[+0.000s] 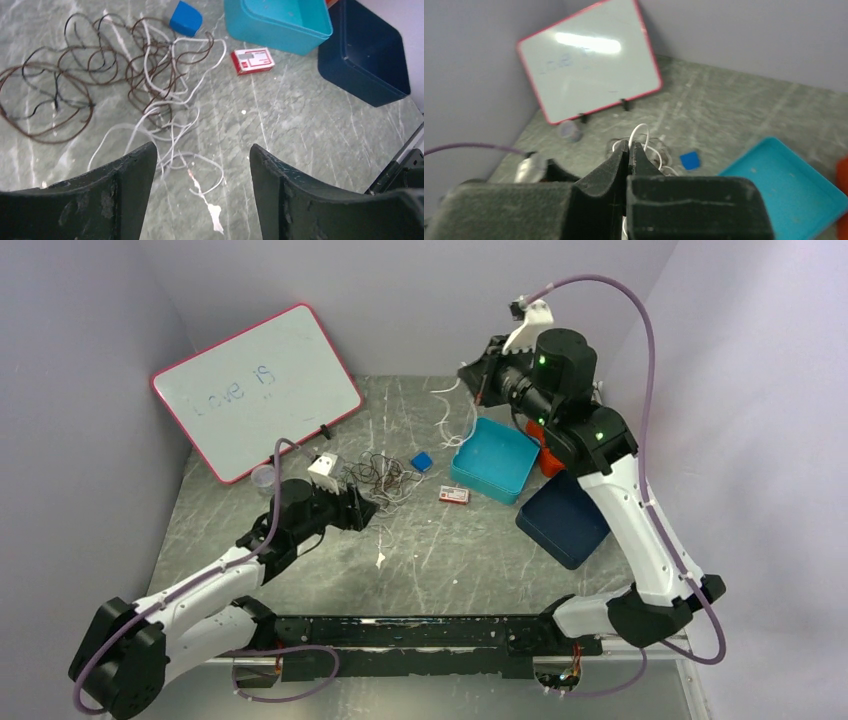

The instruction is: Untangle the cables

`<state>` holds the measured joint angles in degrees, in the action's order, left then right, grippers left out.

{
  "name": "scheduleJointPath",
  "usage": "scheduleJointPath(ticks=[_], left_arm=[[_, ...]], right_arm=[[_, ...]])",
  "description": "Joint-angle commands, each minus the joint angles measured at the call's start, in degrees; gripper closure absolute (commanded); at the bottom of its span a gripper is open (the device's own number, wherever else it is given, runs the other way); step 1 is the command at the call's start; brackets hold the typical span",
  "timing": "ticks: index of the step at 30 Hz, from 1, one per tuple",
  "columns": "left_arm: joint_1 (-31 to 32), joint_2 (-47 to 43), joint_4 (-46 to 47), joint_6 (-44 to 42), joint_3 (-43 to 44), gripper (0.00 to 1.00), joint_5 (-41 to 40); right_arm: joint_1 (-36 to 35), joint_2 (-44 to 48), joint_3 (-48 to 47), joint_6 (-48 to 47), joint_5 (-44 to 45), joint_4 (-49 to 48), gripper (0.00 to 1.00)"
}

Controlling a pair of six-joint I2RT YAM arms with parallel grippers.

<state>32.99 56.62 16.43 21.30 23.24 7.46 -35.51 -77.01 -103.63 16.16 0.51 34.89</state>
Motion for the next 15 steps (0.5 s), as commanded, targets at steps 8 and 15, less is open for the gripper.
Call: scheduleJointPath(ticks=[8, 15], left_arm=[[0.38, -5.45, -20.03, 3.21, 6.10, 0.12, -8.57], [0.37, -7.53, -26.84, 2.90, 9.33, 0.11, -10.06]], right_arm=[[14.02, -2.76, 7.93, -4.00, -2.87, 1.25, 1.00], [17.84, -4.23, 13.30, -5.68, 0.29, -1.60, 1.00]])
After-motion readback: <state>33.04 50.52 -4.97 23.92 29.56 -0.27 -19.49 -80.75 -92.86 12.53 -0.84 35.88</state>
